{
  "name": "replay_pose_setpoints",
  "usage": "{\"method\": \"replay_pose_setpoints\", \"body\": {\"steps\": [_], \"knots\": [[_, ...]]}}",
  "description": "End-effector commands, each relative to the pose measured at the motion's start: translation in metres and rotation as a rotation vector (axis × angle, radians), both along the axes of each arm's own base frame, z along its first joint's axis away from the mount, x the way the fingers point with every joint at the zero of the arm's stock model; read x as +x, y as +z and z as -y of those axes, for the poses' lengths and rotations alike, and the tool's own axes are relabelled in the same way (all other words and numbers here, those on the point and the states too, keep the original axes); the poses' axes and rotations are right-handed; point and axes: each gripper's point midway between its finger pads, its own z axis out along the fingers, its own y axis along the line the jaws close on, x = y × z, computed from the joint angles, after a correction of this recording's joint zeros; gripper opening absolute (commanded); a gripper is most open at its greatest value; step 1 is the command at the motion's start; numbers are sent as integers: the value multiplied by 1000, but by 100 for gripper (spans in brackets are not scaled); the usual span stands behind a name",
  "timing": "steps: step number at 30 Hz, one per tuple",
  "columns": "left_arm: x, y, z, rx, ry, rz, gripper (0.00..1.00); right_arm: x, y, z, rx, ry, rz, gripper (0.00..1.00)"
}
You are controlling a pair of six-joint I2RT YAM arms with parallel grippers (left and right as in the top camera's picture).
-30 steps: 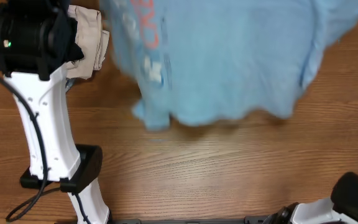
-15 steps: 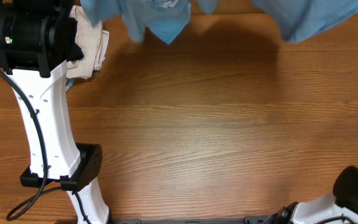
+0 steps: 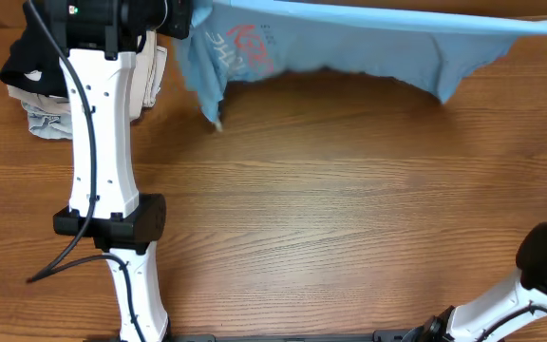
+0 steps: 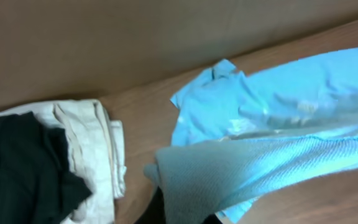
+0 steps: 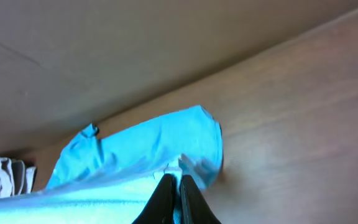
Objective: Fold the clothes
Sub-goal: 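Lay the T-shirt flat on the table with both grippers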
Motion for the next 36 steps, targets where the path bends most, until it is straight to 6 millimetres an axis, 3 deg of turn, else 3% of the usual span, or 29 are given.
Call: {"method": "replay_pose_setpoints", "body": {"steps": [1,6,13,18,19,21,29,36], "knots": [[-38,48,-21,-48,52,65,4,-48,52,10,-134,-87,53,4],[-79,39,-16,-60,46,-56,4,-92,48,-16,-92,-85,-55,4],[-84,21,10,-89,2,-139,4,-130,13,-24,-48,-125,-279,4],[-88,-16,24,-70,-19,-274,4,-142,9,-33,-23,-130,-305,4],[-91,-33,23,-52,-12,-335,4,-150,2,-39,-7,-129,-328,4],[-96,-48,15,-22,29,-390,4,-160,-11,-46,21,-130,-368,4],[-145,-79,7,-16,84,-565,4,-202,-63,-74,119,-168,-481,4],[-187,-136,19,-19,97,-814,4,-235,-107,-96,176,-171,-582,4]]}}
